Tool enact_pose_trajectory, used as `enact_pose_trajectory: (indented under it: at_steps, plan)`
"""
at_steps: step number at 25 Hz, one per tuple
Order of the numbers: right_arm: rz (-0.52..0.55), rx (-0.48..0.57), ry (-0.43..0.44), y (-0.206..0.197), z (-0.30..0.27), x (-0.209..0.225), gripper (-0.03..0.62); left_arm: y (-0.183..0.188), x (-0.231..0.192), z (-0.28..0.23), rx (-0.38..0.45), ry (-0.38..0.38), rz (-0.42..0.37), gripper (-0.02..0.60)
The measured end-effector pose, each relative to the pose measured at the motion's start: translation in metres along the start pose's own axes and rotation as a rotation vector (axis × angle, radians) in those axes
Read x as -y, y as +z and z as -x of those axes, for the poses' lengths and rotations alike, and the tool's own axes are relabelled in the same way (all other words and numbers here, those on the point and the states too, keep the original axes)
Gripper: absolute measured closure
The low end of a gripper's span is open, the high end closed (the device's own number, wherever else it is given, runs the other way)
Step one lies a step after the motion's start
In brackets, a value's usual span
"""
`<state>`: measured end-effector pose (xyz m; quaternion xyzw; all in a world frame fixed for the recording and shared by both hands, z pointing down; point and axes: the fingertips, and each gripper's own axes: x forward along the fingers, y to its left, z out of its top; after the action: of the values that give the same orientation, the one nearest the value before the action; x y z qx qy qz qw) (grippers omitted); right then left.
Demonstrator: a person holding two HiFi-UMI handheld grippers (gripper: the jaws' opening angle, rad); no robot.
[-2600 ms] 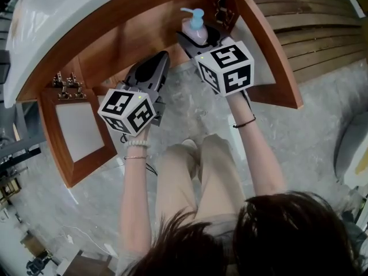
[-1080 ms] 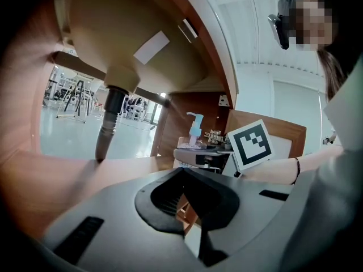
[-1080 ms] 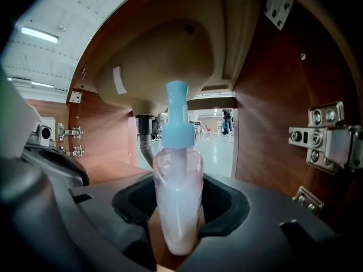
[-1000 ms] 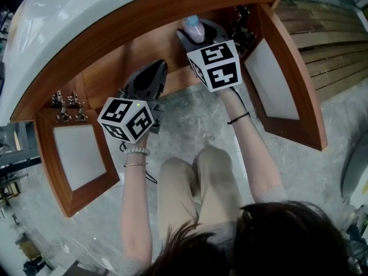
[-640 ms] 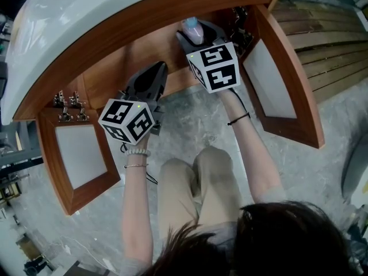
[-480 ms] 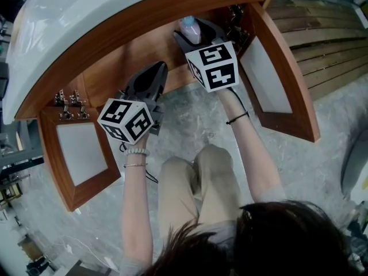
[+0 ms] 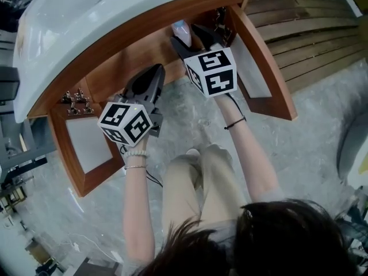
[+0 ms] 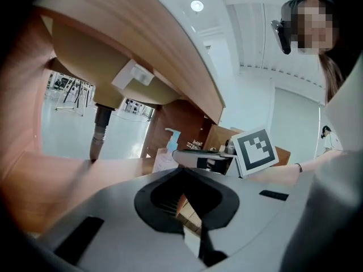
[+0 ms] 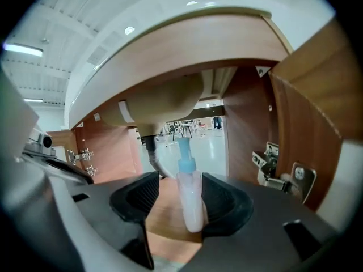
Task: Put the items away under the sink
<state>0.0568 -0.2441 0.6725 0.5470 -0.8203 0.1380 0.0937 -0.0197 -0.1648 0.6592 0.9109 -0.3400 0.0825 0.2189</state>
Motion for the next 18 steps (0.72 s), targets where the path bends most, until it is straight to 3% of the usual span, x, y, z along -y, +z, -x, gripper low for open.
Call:
enact_pose_trajectory:
  at_steps: [18]
  plan:
    - [-0.033,-0.048,0.059,0.045,0.076,-0.04,0.457,0.039,0.057,0.038,-0.046,-0.047,0.072,0.578]
